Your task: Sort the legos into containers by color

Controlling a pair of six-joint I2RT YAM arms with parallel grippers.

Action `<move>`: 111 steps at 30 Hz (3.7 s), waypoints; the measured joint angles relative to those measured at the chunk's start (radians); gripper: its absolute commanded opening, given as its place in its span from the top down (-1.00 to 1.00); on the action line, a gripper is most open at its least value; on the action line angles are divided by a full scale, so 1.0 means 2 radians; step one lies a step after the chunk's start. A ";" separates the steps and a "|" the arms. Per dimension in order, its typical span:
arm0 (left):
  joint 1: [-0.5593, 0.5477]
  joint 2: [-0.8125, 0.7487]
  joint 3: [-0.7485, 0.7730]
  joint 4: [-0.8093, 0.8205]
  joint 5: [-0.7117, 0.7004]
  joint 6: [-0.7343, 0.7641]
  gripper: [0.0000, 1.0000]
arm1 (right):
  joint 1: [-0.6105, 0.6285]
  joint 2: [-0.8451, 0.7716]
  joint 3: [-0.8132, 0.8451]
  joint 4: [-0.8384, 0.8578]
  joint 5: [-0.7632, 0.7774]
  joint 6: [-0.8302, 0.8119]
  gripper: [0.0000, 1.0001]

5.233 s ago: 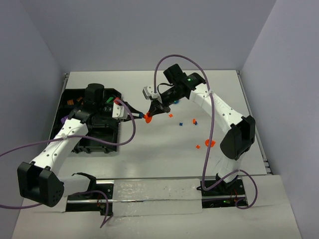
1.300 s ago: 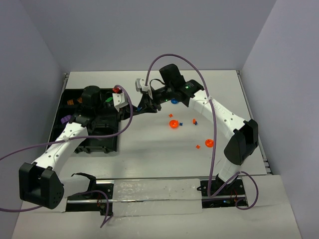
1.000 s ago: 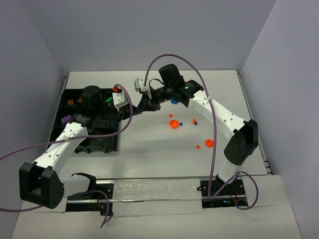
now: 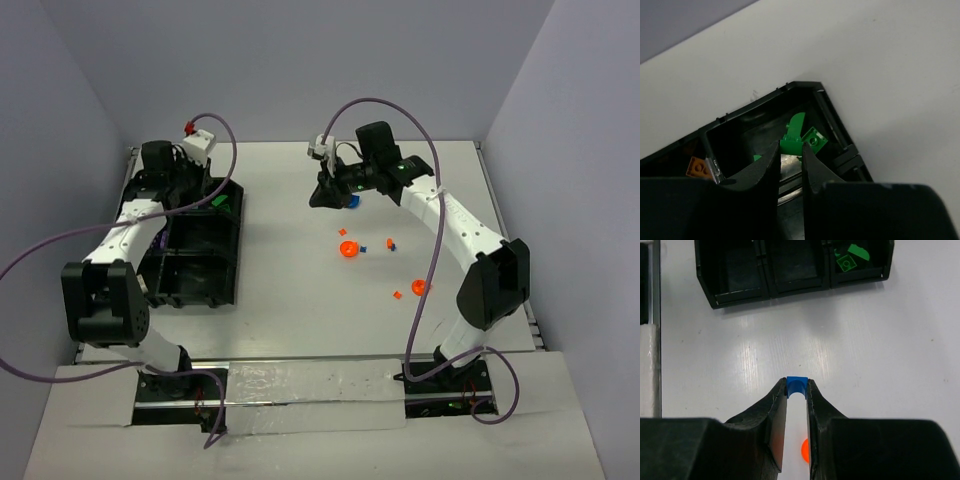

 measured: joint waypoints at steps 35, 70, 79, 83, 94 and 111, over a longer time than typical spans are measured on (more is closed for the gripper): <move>-0.035 -0.147 -0.087 0.122 0.295 -0.006 -0.12 | -0.060 0.046 -0.074 0.336 -0.170 0.553 1.00; -0.197 -0.131 -0.106 0.254 0.245 -0.045 -0.11 | -0.053 0.066 -0.088 0.500 -0.208 0.756 1.00; -0.200 -0.128 -0.106 0.254 0.231 -0.028 0.02 | -0.041 0.067 -0.085 0.506 -0.230 0.750 1.00; -0.203 -0.128 -0.106 0.253 0.232 -0.021 0.13 | -0.040 0.069 -0.083 0.506 -0.232 0.749 1.00; -0.207 -0.128 -0.106 0.251 0.241 -0.008 0.89 | -0.040 0.073 -0.075 0.501 -0.231 0.745 0.62; -0.180 -0.201 -0.143 0.164 0.227 -0.003 1.00 | -0.057 0.076 -0.070 0.450 -0.212 0.699 -0.87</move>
